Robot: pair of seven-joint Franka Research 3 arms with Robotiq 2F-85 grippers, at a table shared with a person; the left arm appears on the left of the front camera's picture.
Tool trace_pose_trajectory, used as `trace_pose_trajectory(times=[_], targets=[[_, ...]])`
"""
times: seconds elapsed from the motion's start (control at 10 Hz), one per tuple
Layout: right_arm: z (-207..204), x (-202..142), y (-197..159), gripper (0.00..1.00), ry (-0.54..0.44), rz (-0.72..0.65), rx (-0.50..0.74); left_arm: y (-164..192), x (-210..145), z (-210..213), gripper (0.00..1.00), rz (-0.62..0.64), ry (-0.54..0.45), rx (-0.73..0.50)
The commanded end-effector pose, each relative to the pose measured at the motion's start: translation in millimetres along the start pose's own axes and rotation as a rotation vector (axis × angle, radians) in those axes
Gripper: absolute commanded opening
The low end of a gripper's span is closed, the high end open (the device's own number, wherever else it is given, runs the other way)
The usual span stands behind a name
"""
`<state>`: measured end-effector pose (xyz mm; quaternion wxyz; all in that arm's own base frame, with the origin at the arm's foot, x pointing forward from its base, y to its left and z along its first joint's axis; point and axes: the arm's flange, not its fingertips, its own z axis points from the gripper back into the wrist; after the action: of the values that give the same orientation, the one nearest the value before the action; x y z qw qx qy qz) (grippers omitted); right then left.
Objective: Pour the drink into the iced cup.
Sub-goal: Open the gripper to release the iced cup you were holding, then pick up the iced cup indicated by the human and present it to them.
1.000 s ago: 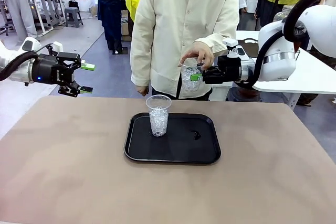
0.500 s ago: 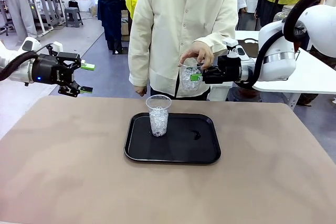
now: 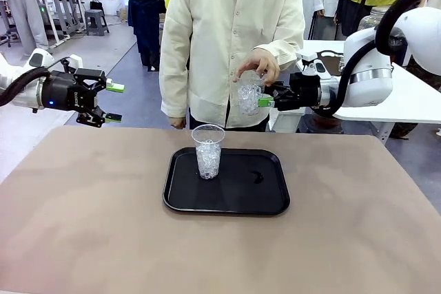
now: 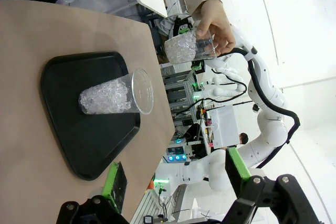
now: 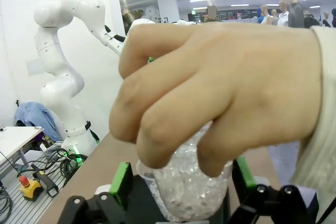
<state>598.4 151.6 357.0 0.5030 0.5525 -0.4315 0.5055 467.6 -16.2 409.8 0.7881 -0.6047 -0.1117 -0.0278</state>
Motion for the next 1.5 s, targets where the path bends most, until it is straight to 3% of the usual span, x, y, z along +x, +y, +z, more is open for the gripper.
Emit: trace_pose_trajectory(times=[0.0, 0.5, 0.9, 1.4], targets=[[16.2, 0.9, 6.6, 1.00, -0.018, -0.012, -0.010, -1.2, 0.4, -0.1, 1.00, 0.006, 0.000, -0.002], [90.4, -30.3, 34.2, 1.00, 0.019, 0.064, -0.061, -1.2, 0.4, -0.1, 1.00, 0.006, 0.000, -0.002], [143.1, -61.0, 50.3, 1.00, -0.009, 0.071, -0.101, -1.2, 0.4, -0.1, 1.00, 0.006, 0.000, -0.002], [165.1, -73.9, 53.0, 1.00, -0.010, 0.038, -0.129, -1.2, 0.4, -0.1, 1.00, 0.006, 0.000, -0.002]])
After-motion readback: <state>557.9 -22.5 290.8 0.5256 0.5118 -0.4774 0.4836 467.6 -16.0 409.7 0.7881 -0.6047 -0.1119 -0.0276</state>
